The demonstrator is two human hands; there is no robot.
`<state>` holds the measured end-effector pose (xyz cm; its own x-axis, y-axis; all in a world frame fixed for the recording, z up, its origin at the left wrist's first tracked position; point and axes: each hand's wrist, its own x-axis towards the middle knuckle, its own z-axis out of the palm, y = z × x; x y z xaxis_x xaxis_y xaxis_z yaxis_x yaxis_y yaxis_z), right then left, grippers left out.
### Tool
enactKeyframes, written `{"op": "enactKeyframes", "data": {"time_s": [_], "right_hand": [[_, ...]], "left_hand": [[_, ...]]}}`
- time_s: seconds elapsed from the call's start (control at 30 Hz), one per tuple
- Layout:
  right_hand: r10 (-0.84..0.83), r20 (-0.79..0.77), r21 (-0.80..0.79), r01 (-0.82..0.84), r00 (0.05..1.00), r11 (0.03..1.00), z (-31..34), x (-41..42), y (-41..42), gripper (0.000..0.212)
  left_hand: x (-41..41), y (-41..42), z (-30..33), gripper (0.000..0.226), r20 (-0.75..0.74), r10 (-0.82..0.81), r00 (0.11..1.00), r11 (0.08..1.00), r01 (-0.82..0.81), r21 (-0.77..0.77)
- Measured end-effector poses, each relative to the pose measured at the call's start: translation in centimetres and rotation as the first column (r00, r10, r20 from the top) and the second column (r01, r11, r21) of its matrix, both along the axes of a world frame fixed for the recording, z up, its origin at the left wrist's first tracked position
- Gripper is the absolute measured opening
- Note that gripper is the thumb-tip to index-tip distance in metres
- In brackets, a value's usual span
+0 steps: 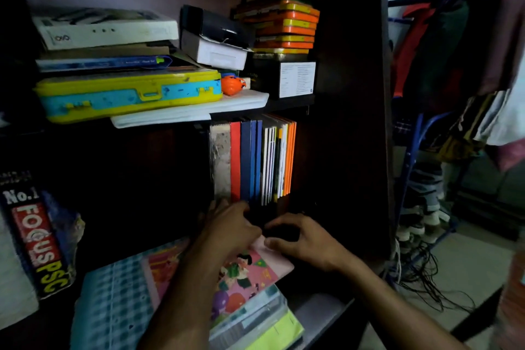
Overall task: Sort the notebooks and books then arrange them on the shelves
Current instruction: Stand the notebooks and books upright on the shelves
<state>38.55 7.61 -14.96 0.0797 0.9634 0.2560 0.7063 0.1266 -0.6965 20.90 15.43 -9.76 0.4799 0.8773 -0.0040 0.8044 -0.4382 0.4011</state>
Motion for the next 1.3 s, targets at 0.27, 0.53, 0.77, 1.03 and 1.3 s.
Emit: {"op": "enactKeyframes", "data": {"time_s": [0.27, 0.53, 0.77, 1.03, 1.3], "right_hand": [[0.071, -0.077, 0.034, -0.068, 0.995, 0.997, -0.4, 0.9, 0.3, 0.009], [-0.158, -0.435, 0.437, 0.362, 0.886, 0.824, 0.2, 0.4, -1.2, 0.028], [-0.255, -0.084, 0.585, 0.255, 0.963, 0.770, 0.0, -0.8, -2.2, 0.029], [-0.380, 0.144, 0.645, 0.205, 0.914, 0.736, 0.4, -1.2, -1.7, 0.086], [-0.310, -0.097, 0.498, 0.316, 0.946, 0.808, 0.0, -1.0, -1.7, 0.048]], "left_hand": [[-0.5, 0.4, 0.4, 0.047, 0.362, 0.024, 0.932, 1.000, -0.026, 0.001], [-0.3, 1.6, 1.2, 0.011, 0.831, -0.013, 0.556, 0.814, -0.477, 0.331], [0.7, 1.4, 0.9, 0.009, 0.967, 0.068, 0.247, 0.867, -0.494, 0.065], [1.8, 1.1, 0.7, 0.017, 0.996, 0.085, 0.004, 0.962, -0.261, -0.081], [2.9, -2.4, 0.5, 0.032, 0.962, -0.194, 0.190, 0.831, 0.552, 0.059]]}}
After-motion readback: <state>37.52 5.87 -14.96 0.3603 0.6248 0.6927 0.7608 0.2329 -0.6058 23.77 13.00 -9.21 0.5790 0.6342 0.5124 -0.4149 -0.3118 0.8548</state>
